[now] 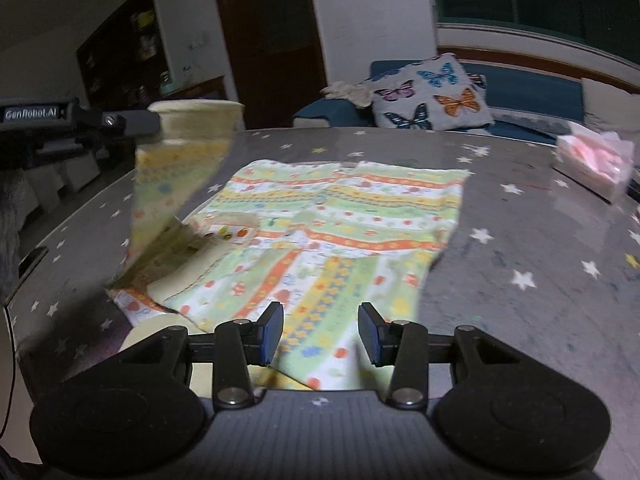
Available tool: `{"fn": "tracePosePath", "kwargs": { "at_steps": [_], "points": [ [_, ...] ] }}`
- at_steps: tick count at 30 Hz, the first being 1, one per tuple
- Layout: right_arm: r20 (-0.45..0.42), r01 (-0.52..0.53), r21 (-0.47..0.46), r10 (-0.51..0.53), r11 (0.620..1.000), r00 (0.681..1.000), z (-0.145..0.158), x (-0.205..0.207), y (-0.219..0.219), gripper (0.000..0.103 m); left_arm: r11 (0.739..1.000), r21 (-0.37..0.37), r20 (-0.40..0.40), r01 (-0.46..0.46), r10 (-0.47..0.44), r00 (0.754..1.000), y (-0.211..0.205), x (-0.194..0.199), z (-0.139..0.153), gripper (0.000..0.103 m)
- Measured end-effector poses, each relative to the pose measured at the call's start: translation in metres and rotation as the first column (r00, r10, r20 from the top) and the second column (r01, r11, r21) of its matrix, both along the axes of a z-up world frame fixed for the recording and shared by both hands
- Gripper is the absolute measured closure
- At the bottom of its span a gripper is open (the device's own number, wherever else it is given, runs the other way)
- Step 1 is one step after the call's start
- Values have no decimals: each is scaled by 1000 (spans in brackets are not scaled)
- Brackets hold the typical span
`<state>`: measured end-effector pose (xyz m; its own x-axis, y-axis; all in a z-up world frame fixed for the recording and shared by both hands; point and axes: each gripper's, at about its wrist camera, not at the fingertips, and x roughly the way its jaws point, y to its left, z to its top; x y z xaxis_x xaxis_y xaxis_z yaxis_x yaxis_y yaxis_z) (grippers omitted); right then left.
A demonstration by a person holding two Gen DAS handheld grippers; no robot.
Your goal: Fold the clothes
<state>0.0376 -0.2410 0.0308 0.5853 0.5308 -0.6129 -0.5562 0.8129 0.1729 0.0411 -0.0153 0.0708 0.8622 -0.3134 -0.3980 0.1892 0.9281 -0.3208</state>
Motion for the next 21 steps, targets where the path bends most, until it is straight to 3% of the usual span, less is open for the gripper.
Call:
{"fn": "tracePosePath", "kwargs": {
  "at_steps": [5, 10, 13, 16, 21],
  "points": [
    [0, 32, 4, -32, 999, 999, -1, -2, -13, 62, 989, 24, -95, 143, -140, 986, -41, 10, -31, 92],
    [8, 31, 2, -31, 1000, 999, 2, 1, -10, 62, 976, 69, -128, 205, -195, 972, -41, 1, -46, 92],
    [15, 20, 1, -21, 1000, 1000, 5, 6, -4, 62, 980, 80, -126, 182, -171, 977, -18, -2, -46, 88],
    [22, 10, 0, -10, 1000, 1000, 7, 10, 2, 62, 983, 138, -131, 119, -100, 986, 7, 1, -49, 88],
    [10, -52, -11, 52, 999, 999, 2, 24, 33, 63, 977, 209, -200, 37, 6, 980, 41, 19, -68, 89]
  ]
}}
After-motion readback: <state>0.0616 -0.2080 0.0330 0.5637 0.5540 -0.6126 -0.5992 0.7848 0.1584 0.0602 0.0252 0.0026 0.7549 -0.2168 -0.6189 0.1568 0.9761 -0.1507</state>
